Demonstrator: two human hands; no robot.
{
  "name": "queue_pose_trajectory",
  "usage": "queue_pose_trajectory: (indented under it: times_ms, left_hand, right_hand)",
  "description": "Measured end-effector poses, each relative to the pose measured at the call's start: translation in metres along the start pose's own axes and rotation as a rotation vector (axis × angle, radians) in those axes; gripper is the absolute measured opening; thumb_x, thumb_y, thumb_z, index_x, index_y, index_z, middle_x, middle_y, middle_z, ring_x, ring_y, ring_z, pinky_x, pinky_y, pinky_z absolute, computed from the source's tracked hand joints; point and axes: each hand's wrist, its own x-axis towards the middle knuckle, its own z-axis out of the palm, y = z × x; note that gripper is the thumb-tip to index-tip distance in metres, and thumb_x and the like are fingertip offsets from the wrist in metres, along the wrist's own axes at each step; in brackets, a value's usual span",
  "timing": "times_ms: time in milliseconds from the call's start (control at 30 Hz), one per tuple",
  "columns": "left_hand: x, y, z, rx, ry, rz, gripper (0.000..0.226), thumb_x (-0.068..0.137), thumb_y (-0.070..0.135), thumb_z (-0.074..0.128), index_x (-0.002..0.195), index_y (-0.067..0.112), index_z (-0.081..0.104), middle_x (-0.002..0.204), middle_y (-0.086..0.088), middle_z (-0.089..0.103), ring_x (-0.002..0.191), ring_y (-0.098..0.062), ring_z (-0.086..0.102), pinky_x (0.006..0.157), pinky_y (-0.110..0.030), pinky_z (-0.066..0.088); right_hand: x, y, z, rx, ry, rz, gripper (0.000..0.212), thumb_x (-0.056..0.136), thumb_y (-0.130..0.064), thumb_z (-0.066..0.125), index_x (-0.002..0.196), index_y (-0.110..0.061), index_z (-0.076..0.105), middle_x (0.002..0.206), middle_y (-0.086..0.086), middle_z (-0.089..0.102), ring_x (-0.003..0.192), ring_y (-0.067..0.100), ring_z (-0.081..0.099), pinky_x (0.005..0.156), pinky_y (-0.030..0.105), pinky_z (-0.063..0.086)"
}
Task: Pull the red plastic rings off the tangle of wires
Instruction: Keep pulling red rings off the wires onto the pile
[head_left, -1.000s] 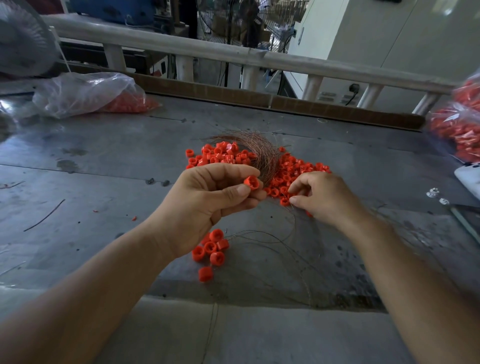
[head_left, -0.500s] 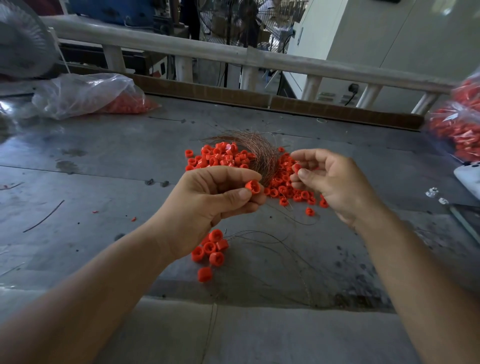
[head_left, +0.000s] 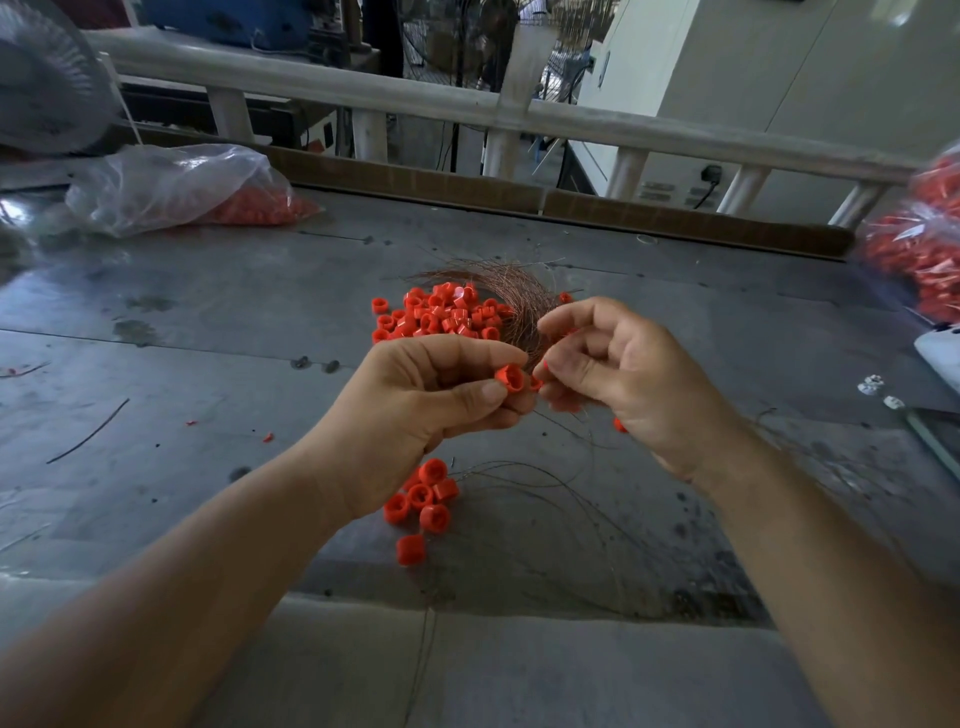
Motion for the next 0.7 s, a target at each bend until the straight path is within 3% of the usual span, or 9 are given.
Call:
queue_pose_trajectory:
  times_ms: [133,367,567,700]
  left_hand:
    - [0.0,0.001,0.0,0.018,0.004,0.012,0.024,0.065,0.004,0.058,0.079,0.014,0.075,0.077,-0.008,0.073,0.073,-0.016,0.069,0.065,-0.019,0.054]
    - [0.001,0.0,-0.001,0.024,0.056,0.004,0.024,0.063,0.004,0.059,0.084,0.008,0.068,0.071,-0.007,0.071,0.068,-0.015,0.069,0.062,-0.02,0.054]
    - [0.0,0.002,0.001,0.047,0.055,-0.006,0.022,0.061,0.007,0.061,0.081,0.006,0.067,0.07,-0.006,0.07,0.065,-0.014,0.067,0.061,-0.019,0.054]
    - [0.001,0.002,0.0,0.044,0.078,-0.007,0.025,0.06,0.007,0.061,0.084,0.003,0.066,0.07,-0.006,0.07,0.065,-0.014,0.067,0.061,-0.019,0.054]
  right_hand:
    - [-0.003,-0.006,0.004,0.062,0.0,-0.085,0.02,0.061,-0.02,0.066,0.081,-0.017,0.064,0.066,-0.004,0.066,0.06,0.006,0.062,0.056,0.014,0.048]
    - [-0.005,-0.005,0.01,-0.022,0.028,-0.172,0.027,0.056,-0.023,0.072,0.082,-0.025,0.064,0.066,-0.011,0.064,0.066,0.002,0.062,0.064,0.015,0.052]
    - [-0.006,-0.005,0.014,-0.043,0.008,-0.256,0.021,0.059,-0.016,0.072,0.079,-0.018,0.066,0.074,-0.003,0.068,0.072,0.013,0.067,0.067,0.022,0.054]
    - [-0.006,-0.001,0.018,-0.054,0.011,-0.266,0.023,0.059,-0.013,0.072,0.079,-0.02,0.067,0.079,-0.004,0.067,0.073,0.005,0.065,0.067,0.016,0.051]
